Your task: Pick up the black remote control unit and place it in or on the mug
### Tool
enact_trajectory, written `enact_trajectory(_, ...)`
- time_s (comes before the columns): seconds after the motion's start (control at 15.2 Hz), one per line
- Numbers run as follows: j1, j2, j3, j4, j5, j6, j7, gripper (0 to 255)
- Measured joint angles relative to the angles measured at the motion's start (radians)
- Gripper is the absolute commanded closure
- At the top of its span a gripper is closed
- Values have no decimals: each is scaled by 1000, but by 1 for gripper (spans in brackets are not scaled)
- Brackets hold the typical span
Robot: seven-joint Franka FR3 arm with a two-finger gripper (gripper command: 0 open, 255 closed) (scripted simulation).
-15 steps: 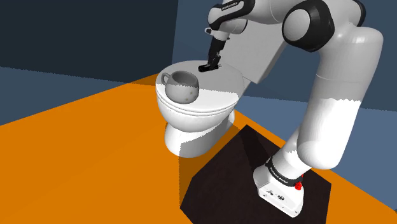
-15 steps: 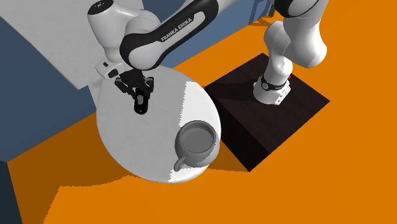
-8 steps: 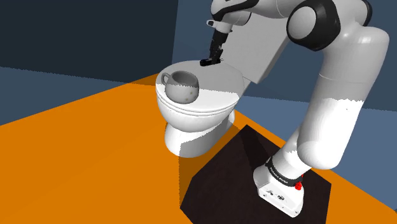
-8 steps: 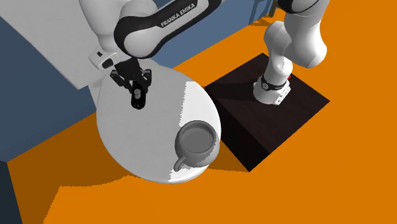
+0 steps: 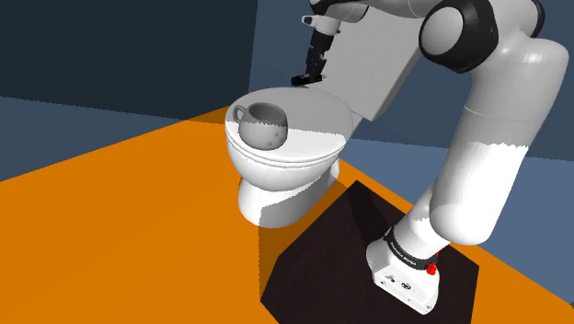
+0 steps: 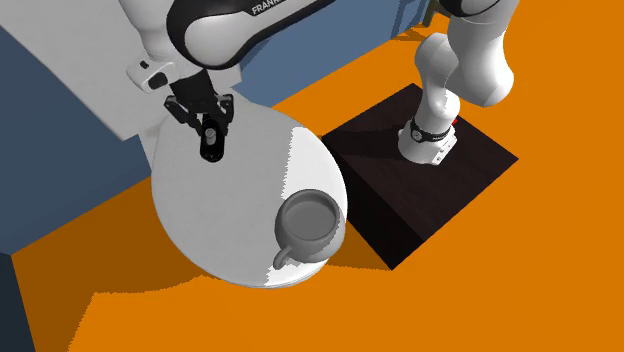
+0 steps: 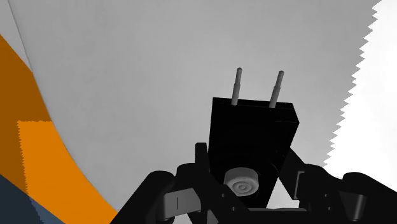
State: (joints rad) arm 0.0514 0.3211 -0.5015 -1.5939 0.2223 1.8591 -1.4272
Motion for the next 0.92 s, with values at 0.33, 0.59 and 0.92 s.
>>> enact_trajectory(0.33, -4, -6, -3, 59, -6, -63, 7, 255)
enact_trajectory(0.59, -7, -11, -5, 99, -9, -108, 12, 255)
enact_trajectory(0.92, 77, -112, 16, -24, -60, -67, 109, 255)
